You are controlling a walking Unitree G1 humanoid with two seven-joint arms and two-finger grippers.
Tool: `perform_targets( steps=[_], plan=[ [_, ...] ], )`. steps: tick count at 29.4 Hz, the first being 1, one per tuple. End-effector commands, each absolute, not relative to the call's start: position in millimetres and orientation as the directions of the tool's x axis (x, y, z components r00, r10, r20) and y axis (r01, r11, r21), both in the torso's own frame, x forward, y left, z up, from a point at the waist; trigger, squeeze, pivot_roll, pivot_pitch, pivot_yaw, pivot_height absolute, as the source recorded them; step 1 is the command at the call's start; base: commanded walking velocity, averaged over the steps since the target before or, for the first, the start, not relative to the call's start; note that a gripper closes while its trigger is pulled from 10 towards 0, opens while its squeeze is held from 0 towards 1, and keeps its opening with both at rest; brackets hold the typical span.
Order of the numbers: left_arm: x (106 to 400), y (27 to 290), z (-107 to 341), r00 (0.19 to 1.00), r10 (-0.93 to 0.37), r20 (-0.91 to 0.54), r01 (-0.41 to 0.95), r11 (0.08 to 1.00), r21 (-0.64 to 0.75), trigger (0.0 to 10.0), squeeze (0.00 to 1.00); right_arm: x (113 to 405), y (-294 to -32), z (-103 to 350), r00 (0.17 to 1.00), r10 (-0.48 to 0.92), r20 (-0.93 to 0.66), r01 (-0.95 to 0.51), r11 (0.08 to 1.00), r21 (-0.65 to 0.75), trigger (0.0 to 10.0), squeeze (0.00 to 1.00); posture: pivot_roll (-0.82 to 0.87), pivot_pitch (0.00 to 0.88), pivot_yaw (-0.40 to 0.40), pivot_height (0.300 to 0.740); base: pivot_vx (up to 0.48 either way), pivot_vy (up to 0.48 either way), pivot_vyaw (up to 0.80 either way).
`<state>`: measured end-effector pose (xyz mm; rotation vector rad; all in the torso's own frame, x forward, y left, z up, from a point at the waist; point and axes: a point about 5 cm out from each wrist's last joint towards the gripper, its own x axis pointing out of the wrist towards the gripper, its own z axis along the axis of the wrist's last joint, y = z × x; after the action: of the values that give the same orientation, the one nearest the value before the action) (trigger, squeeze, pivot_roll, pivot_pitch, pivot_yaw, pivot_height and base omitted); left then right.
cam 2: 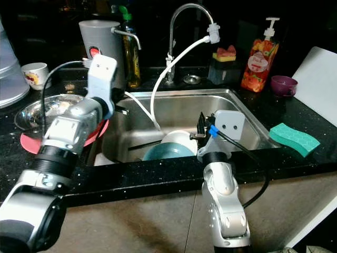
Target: Kitchen organization
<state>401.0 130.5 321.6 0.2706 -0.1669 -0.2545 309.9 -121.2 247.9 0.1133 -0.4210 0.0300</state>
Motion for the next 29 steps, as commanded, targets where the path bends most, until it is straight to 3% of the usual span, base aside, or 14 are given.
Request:
perform_targets(
  steps=[1,2,3,10,11,12,13,25,29],
  plan=[
    [401.4,124.6,309.6,0.946,-0.309,0.101,0.264,0.911,0.316,10.0,0.0,307.4,-123.6,248.3,0.909,-0.008,0.416,-0.036,0.994,0.099,10.0,0.0,0.06,0.118,-0.015,0.74,0.0,0.0,0.0],
    [401.8,122.4,305.3,0.943,-0.319,0.093,0.273,0.903,0.332,10.0,0.22,307.5,-123.1,248.3,0.909,-0.008,0.416,-0.037,0.994,0.099,10.0,0.0,0.06,0.12,-0.016,0.74,0.0,0.0,0.0],
    [402.2,120.5,302.4,0.938,-0.333,0.094,0.285,0.897,0.337,10.0,1.0,307.6,-122.6,248.5,0.909,-0.007,0.417,-0.038,0.994,0.099,10.0,0.0,0.06,0.12,-0.016,0.74,0.0,0.0,0.0],
    [396.2,114.4,312.0,0.899,-0.377,0.223,0.294,0.897,0.331,10.0,1.0,307.7,-122.4,249.0,0.909,-0.008,0.417,-0.038,0.994,0.1,10.0,0.0,0.06,0.12,-0.016,0.74,0.0,0.0,0.0],
    [394.5,114.2,315.1,0.892,-0.379,0.247,0.293,0.9,0.322,10.0,0.32,307.7,-122.4,248.9,0.909,-0.008,0.416,-0.037,0.994,0.1,10.0,0.0,0.06,0.12,-0.016,0.74,0.0,0.0,0.0],
    [393.5,114.1,316.8,0.887,-0.381,0.261,0.294,0.902,0.317,10.0,0.32,307.6,-122.5,248.8,0.909,-0.008,0.416,-0.037,0.994,0.1,10.0,0.0,0.06,0.12,-0.016,0.74,0.0,0.0,0.0],
    [391.9,114.5,319.2,0.882,-0.38,0.277,0.29,0.903,0.316,10.0,0.0,307.6,-122.4,248.7,0.91,-0.008,0.416,-0.037,0.994,0.1,10.0,0.0,0.06,0.12,-0.016,0.74,0.0,0.0,0.0],
    [375.1,122.2,318.3,0.881,-0.389,0.27,0.281,0.889,0.363,10.0,0.0,306.3,-122.1,248.3,0.911,-0.003,0.413,-0.041,0.994,0.099,10.0,0.0,0.05,0.128,-0.019,0.74,0.0,0.0,0.0],
    [354.6,132.3,318.7,0.867,-0.363,0.341,0.254,0.911,0.326,10.0,0.0,305.4,-122.3,247.3,0.912,-0.001,0.41,-0.044,0.994,0.099,10.0,0.0,0.06,0.135,-0.022,0.74,0.0,0.0,0.0]
  ],
)
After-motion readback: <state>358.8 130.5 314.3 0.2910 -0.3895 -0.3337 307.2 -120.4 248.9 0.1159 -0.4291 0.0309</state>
